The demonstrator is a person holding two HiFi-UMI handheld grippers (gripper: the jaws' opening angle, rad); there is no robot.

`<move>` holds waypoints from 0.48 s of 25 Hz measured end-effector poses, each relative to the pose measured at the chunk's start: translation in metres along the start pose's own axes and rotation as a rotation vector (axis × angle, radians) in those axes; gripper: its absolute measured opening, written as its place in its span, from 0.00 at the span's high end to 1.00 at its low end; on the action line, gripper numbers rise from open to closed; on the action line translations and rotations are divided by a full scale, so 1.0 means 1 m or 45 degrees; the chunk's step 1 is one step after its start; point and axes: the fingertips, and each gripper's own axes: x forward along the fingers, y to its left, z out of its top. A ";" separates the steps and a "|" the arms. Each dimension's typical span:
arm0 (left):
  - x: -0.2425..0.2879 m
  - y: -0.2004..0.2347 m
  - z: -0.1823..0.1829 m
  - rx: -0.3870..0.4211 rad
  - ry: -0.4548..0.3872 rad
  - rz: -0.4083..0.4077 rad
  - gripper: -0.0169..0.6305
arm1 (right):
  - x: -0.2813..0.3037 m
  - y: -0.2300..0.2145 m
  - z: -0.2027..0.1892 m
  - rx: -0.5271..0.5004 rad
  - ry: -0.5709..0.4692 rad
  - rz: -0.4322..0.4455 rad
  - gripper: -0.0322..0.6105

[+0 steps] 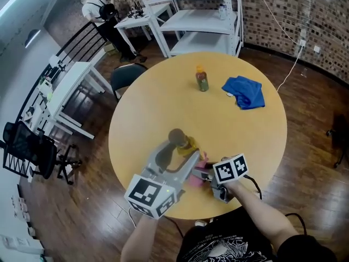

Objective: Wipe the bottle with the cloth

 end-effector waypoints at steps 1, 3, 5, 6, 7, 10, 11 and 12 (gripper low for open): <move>0.001 0.000 0.000 0.008 0.007 -0.003 0.59 | 0.006 0.006 0.002 -0.011 0.007 0.014 0.79; 0.004 0.000 -0.007 0.017 0.032 -0.001 0.59 | 0.014 0.016 0.007 -0.027 0.005 0.047 0.79; 0.005 0.002 -0.015 0.012 0.058 0.005 0.59 | 0.016 0.021 0.011 -0.042 -0.002 0.071 0.79; 0.006 0.004 -0.020 0.009 0.068 0.009 0.59 | 0.016 0.022 0.012 -0.055 -0.002 0.071 0.79; 0.006 0.005 -0.023 0.007 0.076 0.013 0.59 | 0.015 0.021 0.011 -0.070 0.002 0.065 0.79; 0.007 0.008 -0.032 0.002 0.091 0.019 0.59 | 0.012 0.015 0.008 -0.079 0.015 0.045 0.79; 0.007 0.008 -0.033 0.000 0.093 0.017 0.59 | 0.011 0.012 0.007 -0.072 0.012 0.040 0.79; 0.007 0.008 -0.034 0.000 0.095 0.015 0.59 | 0.008 0.010 0.007 -0.064 0.005 0.034 0.79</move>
